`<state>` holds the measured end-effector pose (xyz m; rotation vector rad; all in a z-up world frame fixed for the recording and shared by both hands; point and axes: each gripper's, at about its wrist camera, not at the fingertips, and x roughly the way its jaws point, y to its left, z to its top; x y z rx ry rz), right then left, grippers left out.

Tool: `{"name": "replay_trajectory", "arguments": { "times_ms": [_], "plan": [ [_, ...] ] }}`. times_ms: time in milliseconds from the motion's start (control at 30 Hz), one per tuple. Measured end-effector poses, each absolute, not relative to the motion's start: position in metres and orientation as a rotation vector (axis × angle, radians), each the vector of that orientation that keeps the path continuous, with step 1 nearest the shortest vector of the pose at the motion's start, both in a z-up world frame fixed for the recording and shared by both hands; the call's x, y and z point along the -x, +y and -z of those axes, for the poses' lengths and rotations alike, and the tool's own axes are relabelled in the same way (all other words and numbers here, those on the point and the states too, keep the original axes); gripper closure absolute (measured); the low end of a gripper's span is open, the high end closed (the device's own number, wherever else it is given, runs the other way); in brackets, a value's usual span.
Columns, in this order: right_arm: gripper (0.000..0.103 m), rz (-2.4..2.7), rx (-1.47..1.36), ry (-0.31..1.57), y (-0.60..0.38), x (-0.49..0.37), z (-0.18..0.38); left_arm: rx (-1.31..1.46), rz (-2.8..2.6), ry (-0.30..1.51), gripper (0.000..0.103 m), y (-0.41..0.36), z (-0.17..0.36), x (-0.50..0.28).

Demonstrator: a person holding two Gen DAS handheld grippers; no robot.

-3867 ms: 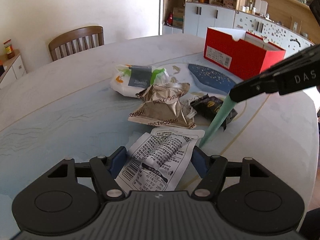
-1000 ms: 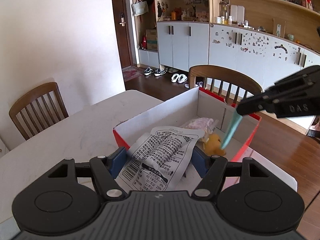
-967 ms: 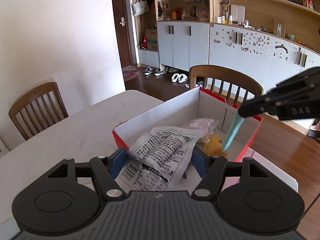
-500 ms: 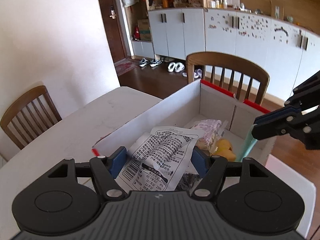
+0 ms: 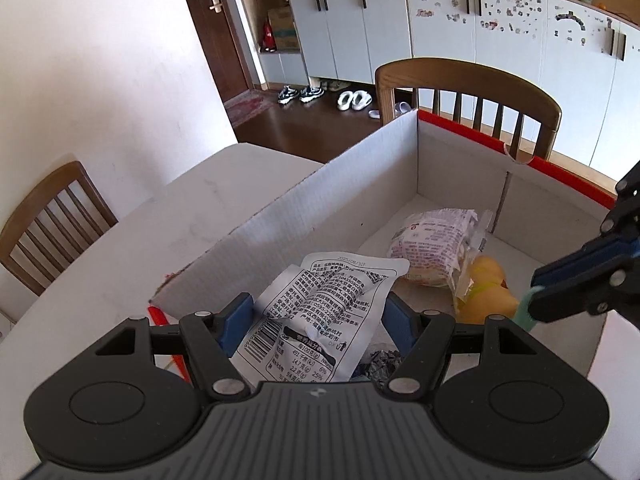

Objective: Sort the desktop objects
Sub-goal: 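Lower both held items into the shoebox and open both grippers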

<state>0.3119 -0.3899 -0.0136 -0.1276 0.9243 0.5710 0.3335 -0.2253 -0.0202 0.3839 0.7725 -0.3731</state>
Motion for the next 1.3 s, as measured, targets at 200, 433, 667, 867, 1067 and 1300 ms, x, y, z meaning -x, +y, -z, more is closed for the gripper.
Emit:
{"name": "replay_trajectory", "arguments": {
  "times_ms": [200,433,667,867,1067,1300],
  "plan": [
    [0.097,-0.561,0.111,0.989,-0.389,-0.333,0.022,-0.400,0.384,0.783,0.033,-0.230,0.029,-0.339],
    [0.097,-0.567,0.076,1.055,-0.384,-0.361,0.029,-0.429,0.371,0.785,0.033,-0.231,0.035,-0.343],
    [0.097,-0.552,0.055,1.086,-0.375,-0.385,0.034,-0.463,0.382,0.814,0.033,-0.236,0.039,-0.349],
    [0.097,-0.517,0.003,1.105,-0.372,-0.400,0.044,-0.480,0.388,0.874,0.033,-0.239,0.043,-0.355],
    [0.091,-0.512,-0.017,1.115,-0.370,-0.408,0.049,-0.476,0.402,0.934,0.033,-0.239,0.046,-0.363],
    [0.083,-0.504,-0.056,1.098,-0.378,-0.407,0.042,-0.447,0.415,1.009,0.033,-0.236,0.049,-0.370]
  ]
}}
